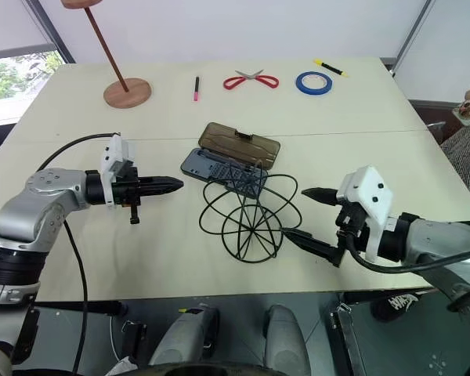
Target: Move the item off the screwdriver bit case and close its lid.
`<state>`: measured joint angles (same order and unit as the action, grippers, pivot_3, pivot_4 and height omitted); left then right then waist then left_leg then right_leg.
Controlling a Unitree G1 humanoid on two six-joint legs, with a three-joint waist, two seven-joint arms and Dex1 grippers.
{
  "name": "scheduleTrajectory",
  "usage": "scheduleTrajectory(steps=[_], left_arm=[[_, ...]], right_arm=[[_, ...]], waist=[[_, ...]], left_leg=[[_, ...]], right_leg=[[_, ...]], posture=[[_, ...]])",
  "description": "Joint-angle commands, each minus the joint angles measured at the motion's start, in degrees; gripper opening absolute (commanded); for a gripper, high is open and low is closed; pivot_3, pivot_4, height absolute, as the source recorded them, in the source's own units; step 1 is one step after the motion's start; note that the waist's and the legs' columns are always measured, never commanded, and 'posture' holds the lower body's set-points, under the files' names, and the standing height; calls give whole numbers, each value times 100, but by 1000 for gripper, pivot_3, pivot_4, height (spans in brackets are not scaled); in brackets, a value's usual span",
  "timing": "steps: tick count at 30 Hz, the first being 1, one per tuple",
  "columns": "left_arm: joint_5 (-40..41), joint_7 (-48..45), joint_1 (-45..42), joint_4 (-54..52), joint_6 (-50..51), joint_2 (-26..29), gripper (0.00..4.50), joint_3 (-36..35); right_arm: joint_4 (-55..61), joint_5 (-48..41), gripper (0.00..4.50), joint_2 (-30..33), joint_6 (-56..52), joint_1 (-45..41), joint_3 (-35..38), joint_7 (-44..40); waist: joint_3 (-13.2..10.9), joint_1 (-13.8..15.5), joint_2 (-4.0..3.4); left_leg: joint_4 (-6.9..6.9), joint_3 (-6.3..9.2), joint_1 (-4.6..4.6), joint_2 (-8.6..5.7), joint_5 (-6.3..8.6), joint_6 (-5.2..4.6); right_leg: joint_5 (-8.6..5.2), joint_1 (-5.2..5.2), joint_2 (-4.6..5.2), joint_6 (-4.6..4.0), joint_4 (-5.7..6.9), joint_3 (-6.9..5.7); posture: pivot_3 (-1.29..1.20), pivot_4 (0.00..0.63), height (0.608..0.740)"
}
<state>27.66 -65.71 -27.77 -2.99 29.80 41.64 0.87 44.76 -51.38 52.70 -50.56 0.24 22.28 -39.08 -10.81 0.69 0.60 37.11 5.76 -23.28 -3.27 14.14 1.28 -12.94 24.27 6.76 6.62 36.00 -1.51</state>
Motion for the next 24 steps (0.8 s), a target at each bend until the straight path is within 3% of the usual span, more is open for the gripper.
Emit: scheduleTrajectory(steps=[1,5,9,18,24], left_arm=[[7,62,-29,-216,-17,46,0,-96],[-20,92,-10,-219,-53,66,0,-106],[-51,126,-9,-242,-72,58,0,-76],[-107,174,13,-279,-90,19,0,-55],[-115,174,-21,-225,-103,36,0,-54]], right_arm=[[62,10,3939,-65,172,-22,-22,65],[43,22,2234,-68,250,26,-57,76],[31,37,155,-12,301,127,11,-24],[1,7,63,145,333,189,193,-114],[-168,-212,63,386,252,214,820,-346]], waist=[[0,0,0],[0,-1,0],[0,1,0],[1,1,0],[0,3,0]], left_leg=[[0,0,0,0,0,0],[0,-1,0,0,0,0],[0,-1,0,0,0,0],[0,-1,0,0,0,0],[0,-2,0,0,0,0]], right_leg=[[0,0,0,0,0,0],[0,0,0,0,0,0],[0,0,0,0,0,0],[0,0,0,0,0,0],[0,0,0,0,0,0]], posture=[[0,150,740],[0,150,740],[0,150,740],[0,150,740],[0,150,740]])
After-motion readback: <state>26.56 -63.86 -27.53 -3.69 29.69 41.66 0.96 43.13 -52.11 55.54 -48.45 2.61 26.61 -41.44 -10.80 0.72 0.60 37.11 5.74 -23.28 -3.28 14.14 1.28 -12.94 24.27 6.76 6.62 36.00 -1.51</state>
